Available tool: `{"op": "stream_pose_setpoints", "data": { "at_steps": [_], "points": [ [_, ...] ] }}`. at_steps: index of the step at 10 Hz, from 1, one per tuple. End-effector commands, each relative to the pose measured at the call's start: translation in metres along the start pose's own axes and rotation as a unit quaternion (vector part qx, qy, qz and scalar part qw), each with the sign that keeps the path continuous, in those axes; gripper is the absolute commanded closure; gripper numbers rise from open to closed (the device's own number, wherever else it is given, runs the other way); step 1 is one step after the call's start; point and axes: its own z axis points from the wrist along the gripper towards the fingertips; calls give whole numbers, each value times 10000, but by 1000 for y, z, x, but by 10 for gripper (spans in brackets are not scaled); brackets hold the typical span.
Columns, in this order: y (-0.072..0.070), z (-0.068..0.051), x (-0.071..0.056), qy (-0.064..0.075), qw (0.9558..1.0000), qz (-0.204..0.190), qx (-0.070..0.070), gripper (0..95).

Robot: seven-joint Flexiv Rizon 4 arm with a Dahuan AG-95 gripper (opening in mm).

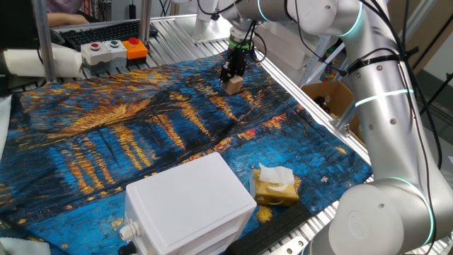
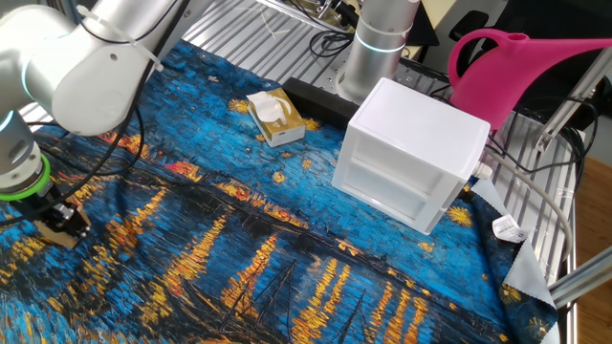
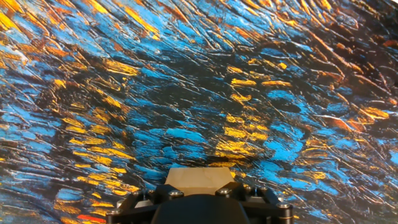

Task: Pick up the small block on the left and move it to the right

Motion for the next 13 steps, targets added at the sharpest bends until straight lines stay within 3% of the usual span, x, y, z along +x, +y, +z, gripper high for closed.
{"op": "stream_pose_setpoints", "data": {
  "at_steps": [1, 6, 13],
  "points": [
    [0, 1, 0, 4, 10000, -36, 5, 950],
    [0, 1, 0, 13, 10000, -36, 10, 950],
    [-4, -17, 4, 158, 9998, 83, -30, 950]
  ]
}}
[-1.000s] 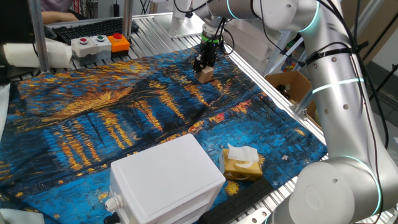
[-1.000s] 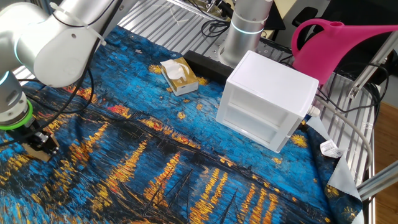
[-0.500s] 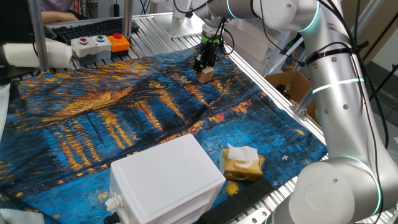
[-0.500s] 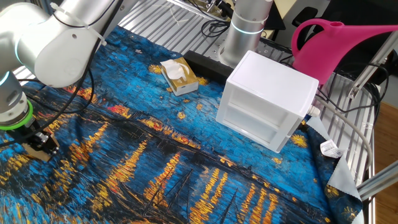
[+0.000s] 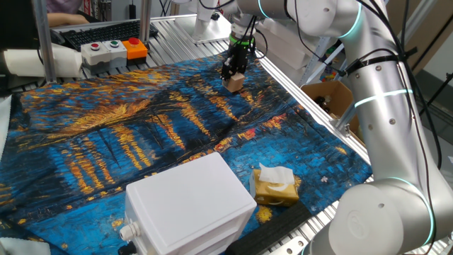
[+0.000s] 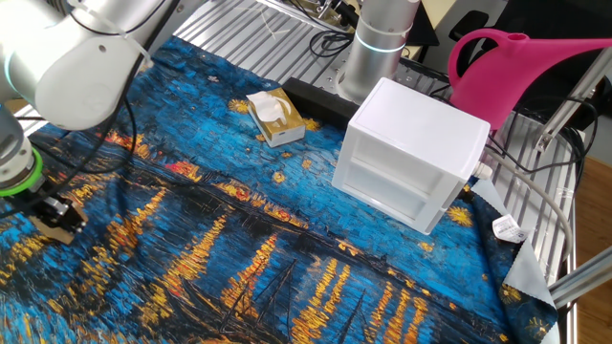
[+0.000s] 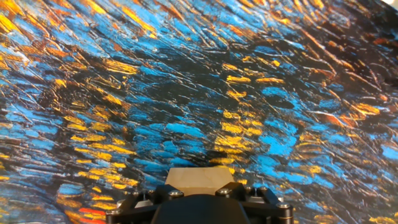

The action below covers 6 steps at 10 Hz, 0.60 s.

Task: Pick up the small block on the left and move it to the right

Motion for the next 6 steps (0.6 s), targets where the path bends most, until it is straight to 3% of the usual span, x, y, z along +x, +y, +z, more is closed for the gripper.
{"op": "stream_pose_setpoints", "data": {
  "at_steps": [1, 3, 6],
  "points": [
    [0, -4, 3, 6, 10000, 10, 3, 950],
    [-1, -9, 4, 32, 10000, 32, -2, 950],
    [-1, -28, 5, 115, 9998, 164, -18, 950]
  ]
}}
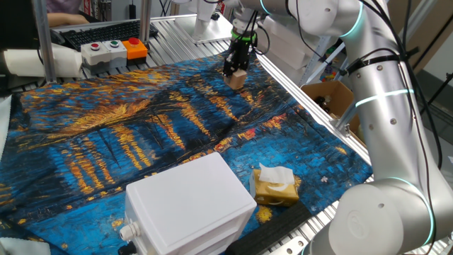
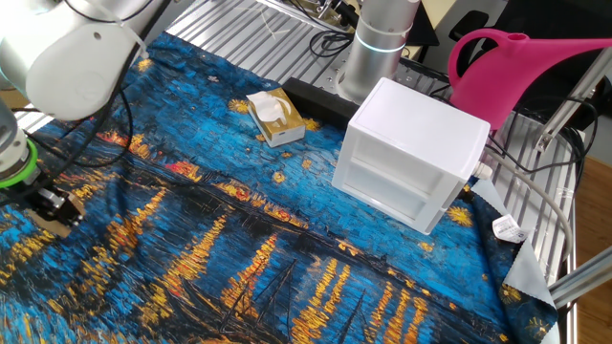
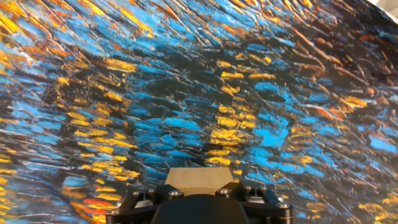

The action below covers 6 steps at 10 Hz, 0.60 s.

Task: Pick up the small block on the left and move it to the right

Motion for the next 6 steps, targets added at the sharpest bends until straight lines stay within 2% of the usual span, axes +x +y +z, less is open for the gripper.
{"op": "stream_pose_setpoints", "data": {
  "at_steps": [1, 6],
  "points": [
    [0, -12, -2, 55, 10000, 46, -6, 950],
    [7, -42, -2, 211, 9996, 187, -28, 950]
  ]
}}
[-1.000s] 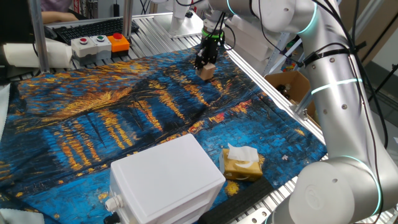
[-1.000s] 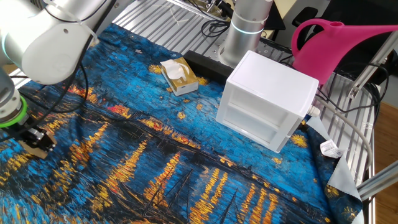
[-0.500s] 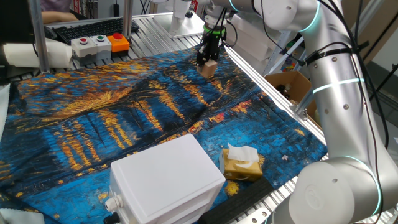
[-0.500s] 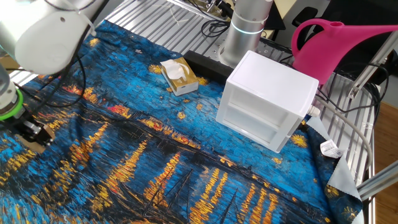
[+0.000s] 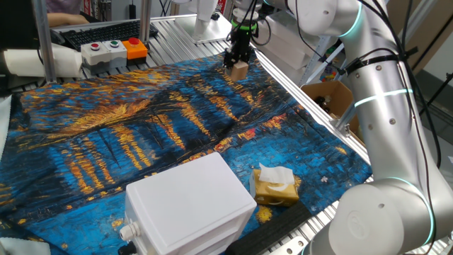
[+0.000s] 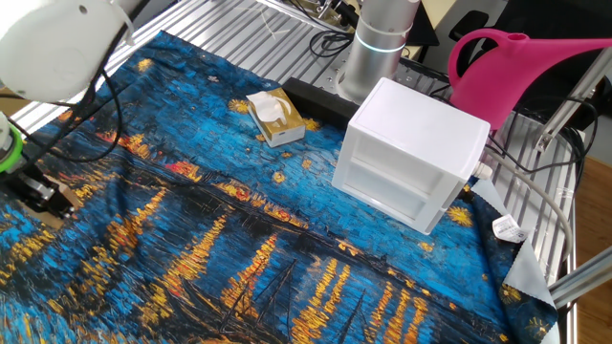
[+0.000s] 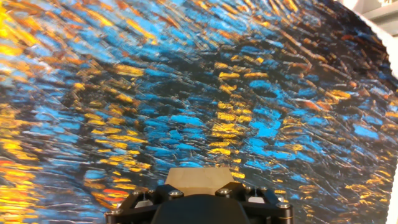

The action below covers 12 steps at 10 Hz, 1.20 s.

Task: Pick up the small block on the left and move it to the right

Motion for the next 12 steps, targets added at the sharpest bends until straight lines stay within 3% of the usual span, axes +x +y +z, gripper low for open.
{"op": "stream_pose_setpoints", "data": {
  "at_steps": [1, 4, 7, 11, 12],
  "points": [
    [3, -8, 0, 40, 10000, 60, -8, 950],
    [18, -35, -4, 62, 9996, 271, -15, 950],
    [34, -50, -10, 56, 9989, 471, -16, 950],
    [56, -56, -10, 63, 9971, 763, -31, 950],
    [66, -56, -4, 157, 9966, 800, -74, 950]
  ]
}}
